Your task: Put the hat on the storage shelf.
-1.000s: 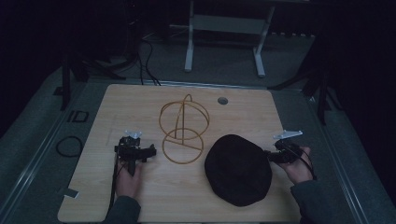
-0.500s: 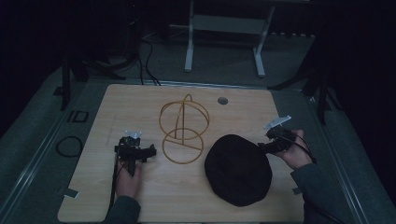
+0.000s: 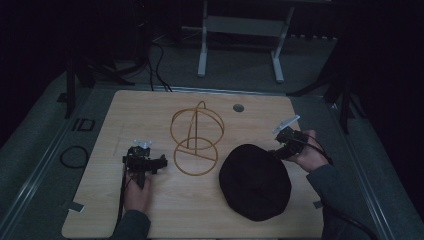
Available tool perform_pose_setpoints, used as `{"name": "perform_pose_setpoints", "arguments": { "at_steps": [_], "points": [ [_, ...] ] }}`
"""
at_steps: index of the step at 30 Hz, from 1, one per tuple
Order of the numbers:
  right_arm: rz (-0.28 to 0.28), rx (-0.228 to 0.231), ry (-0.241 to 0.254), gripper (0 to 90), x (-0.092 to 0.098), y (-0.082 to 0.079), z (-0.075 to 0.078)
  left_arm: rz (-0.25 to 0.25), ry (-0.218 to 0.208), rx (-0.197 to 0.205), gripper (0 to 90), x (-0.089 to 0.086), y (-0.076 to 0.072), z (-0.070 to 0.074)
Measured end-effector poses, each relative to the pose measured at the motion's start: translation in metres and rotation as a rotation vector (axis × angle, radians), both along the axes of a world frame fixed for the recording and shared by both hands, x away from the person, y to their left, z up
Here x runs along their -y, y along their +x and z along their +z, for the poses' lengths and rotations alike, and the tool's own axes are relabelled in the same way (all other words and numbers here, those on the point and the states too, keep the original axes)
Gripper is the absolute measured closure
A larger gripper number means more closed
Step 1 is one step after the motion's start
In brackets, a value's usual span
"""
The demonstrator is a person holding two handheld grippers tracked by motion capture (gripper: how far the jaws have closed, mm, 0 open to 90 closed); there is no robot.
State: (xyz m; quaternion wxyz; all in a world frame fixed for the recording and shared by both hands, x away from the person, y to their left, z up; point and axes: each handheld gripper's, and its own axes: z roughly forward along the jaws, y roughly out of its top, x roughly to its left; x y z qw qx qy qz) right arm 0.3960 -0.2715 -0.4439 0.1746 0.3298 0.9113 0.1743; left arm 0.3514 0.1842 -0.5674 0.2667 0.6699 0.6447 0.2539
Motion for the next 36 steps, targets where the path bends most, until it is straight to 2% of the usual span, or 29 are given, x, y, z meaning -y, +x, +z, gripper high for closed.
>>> {"name": "perform_pose_setpoints", "arguments": {
  "at_steps": [10, 21, 28, 30, 36],
  "points": [
    [0.035, -0.035, 0.022, 26.4, -0.017, 0.010, 0.006, 0.000, 0.000, 0.000, 1.2, 0.000, 0.000, 0.000],
    [0.093, -0.081, -0.023, 26.2, -0.041, 0.020, -0.001, -0.001, 0.001, -0.001, 1.2, 0.000, 0.000, 0.000],
    [0.115, -0.133, -0.029, 27.1, -0.049, 0.029, -0.003, -0.001, 0.001, -0.001, 1.2, 0.000, 0.000, 0.000],
    [0.129, -0.143, -0.049, 27.0, -0.052, 0.032, -0.005, -0.001, 0.001, -0.001, 1.2, 0.000, 0.000, 0.000],
    [0.131, -0.213, -0.062, 26.7, -0.057, 0.040, -0.013, -0.001, 0.001, -0.002, 1.2, 0.000, 0.000, 0.000]
  ]
}}
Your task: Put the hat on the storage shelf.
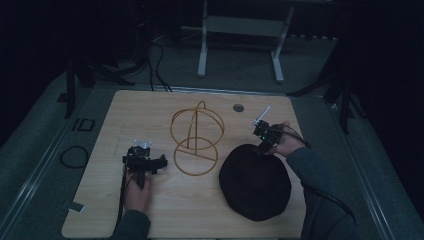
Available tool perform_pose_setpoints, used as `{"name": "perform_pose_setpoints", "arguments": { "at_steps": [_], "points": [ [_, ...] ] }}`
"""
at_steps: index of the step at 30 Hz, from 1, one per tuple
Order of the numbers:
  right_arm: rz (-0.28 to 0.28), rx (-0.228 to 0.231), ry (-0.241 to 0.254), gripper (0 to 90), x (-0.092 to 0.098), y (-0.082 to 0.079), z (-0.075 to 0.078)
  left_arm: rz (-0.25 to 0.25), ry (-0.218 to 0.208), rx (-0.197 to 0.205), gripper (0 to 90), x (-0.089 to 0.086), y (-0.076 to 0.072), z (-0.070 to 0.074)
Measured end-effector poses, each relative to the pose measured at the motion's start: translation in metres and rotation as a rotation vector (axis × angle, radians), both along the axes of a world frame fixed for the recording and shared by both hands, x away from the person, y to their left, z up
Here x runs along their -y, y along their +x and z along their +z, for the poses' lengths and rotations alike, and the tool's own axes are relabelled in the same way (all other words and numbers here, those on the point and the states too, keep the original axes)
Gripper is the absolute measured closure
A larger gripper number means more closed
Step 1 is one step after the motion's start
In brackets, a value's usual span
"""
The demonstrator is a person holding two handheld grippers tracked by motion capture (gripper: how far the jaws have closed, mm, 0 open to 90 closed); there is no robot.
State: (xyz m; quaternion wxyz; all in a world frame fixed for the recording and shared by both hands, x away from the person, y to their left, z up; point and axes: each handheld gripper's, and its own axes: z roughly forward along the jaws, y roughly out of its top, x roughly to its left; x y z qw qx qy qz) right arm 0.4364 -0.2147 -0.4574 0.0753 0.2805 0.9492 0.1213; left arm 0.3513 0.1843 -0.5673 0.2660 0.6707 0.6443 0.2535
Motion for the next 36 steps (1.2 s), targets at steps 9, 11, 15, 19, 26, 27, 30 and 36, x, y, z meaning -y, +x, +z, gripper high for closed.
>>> {"name": "perform_pose_setpoints", "arguments": {
  "at_steps": [9, 11, 15, 19, 26, 27, 30, 36],
  "points": [
    [0.017, -0.057, -0.032, 24.2, -0.005, 0.004, -0.014, 0.000, 0.000, 0.000, 1.2, 0.000, 0.000, 0.000],
    [0.025, -0.060, -0.051, 23.9, -0.007, 0.005, -0.018, 0.000, 0.000, 0.000, 1.2, 0.000, 0.000, 0.000],
    [0.023, -0.098, -0.056, 31.9, -0.008, 0.007, -0.025, 0.000, 0.000, 0.000, 1.2, 0.000, 0.000, 0.000],
    [0.019, -0.153, -0.020, 50.9, -0.006, 0.008, -0.027, 0.000, 0.000, 0.000, 1.2, 0.000, 0.000, 0.000],
    [0.015, -0.151, -0.032, 69.4, -0.006, 0.008, -0.028, 0.000, 0.000, 0.000, 1.2, 0.000, 0.000, 0.000],
    [0.022, -0.146, -0.043, 71.1, -0.007, 0.007, -0.028, 0.000, 0.000, 0.000, 1.2, 0.000, 0.000, 0.000],
    [0.036, -0.127, -0.090, 74.8, -0.009, 0.007, -0.026, 0.000, 0.000, 0.000, 1.2, 0.000, 0.000, 0.000],
    [0.015, -0.145, -0.098, 77.4, -0.002, 0.009, -0.023, 0.000, 0.000, 0.000, 1.2, 0.000, 0.000, 0.000]
  ]
}}
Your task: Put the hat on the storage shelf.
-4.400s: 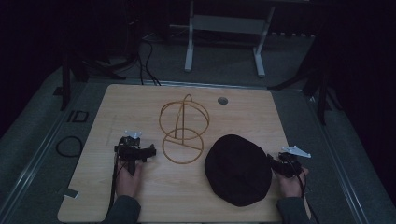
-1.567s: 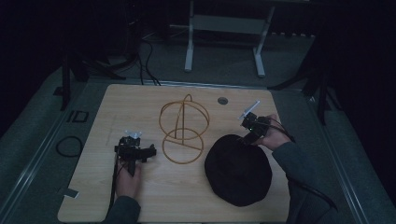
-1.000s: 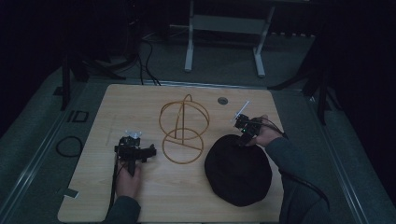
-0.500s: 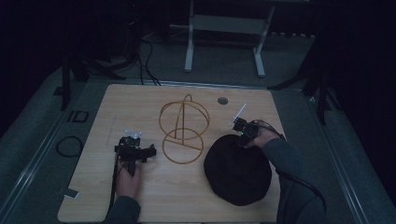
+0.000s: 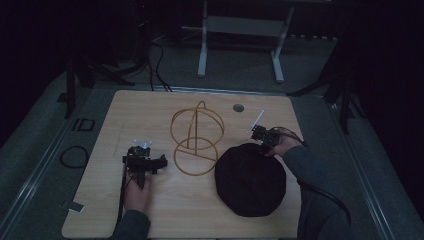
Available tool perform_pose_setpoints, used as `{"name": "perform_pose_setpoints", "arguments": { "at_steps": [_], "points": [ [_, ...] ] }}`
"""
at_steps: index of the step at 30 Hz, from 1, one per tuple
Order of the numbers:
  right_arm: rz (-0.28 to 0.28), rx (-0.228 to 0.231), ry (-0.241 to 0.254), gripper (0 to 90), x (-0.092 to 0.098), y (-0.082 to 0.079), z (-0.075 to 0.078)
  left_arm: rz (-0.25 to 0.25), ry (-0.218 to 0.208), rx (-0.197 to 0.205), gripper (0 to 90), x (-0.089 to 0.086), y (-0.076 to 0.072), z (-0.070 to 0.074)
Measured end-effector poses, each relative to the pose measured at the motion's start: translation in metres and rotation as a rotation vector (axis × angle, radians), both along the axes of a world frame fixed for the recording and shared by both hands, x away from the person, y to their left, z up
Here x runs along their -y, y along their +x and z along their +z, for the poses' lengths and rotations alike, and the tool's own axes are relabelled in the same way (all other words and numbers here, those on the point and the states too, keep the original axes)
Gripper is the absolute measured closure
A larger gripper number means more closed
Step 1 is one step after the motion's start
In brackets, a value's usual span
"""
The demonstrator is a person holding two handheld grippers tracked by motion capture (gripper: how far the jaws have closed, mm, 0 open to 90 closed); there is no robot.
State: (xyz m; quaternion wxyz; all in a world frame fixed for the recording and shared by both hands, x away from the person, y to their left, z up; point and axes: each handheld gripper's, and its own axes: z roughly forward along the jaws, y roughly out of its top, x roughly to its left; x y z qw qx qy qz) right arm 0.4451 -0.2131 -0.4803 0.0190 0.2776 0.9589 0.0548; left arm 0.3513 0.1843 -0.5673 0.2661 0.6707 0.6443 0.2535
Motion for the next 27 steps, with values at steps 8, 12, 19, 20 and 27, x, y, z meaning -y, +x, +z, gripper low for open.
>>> {"name": "perform_pose_setpoints", "arguments": {
  "at_steps": [8, 12, 19, 20, 27],
  "points": [
    [-0.051, -0.035, 0.023, 77.5, 0.017, 0.000, 0.006, -0.001, 0.001, -0.001, 1.2, 0.000, 0.000, 0.000],
    [-0.105, -0.045, 0.017, 77.5, 0.026, 0.001, 0.014, 0.001, -0.001, 0.001, 1.2, 0.000, 0.000, 0.000],
    [-0.178, -0.049, 0.020, 77.6, 0.037, 0.002, 0.026, 0.001, -0.001, 0.001, 1.2, 0.000, 0.000, 0.000],
    [-0.186, -0.053, 0.022, 77.6, 0.039, 0.002, 0.027, 0.001, -0.001, 0.001, 1.2, 0.000, 0.000, 0.000],
    [-0.257, -0.079, 0.044, 78.0, 0.046, 0.004, 0.038, 0.001, -0.001, 0.002, 1.2, 0.000, 0.000, 0.000]
  ]
}}
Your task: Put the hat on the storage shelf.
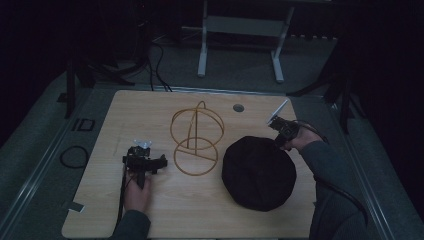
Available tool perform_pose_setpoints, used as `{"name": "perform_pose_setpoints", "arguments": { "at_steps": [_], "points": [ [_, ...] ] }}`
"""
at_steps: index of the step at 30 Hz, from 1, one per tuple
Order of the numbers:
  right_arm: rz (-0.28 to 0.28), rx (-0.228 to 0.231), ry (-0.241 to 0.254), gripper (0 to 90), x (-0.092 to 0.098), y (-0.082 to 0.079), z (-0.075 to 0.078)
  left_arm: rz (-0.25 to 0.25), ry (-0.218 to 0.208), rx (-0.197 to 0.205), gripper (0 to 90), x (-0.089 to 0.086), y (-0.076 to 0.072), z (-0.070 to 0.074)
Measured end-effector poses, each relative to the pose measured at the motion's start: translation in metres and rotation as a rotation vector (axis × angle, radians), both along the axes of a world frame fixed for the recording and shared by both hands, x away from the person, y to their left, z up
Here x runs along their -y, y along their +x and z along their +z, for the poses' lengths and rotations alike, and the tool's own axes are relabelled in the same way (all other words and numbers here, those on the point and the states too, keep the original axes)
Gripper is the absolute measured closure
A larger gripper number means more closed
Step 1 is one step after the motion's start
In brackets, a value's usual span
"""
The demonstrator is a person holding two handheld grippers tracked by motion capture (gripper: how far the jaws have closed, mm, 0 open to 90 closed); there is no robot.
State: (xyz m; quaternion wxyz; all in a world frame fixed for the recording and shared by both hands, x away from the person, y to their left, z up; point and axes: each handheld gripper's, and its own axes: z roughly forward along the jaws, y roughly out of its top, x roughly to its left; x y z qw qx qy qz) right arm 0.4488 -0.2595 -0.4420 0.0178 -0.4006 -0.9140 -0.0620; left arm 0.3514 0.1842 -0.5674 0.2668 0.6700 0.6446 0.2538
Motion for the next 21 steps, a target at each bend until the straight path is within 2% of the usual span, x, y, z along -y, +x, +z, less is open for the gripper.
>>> {"name": "perform_pose_setpoints", "arguments": {
  "at_steps": [8, 15, 21],
  "points": [
    [-0.054, -0.039, 0.026, 77.9, 0.009, 0.002, 0.015, 0.000, 0.000, -0.001, 1.2, 0.000, 0.000, 0.000],
    [-0.120, -0.031, 0.048, 77.9, 0.021, 0.003, 0.031, 0.000, 0.000, -0.001, 1.2, 0.000, 0.000, 0.000],
    [-0.153, -0.027, 0.066, 77.9, 0.027, 0.003, 0.043, 0.000, 0.000, -0.001, 1.2, 0.000, 0.000, 0.000]
  ]
}}
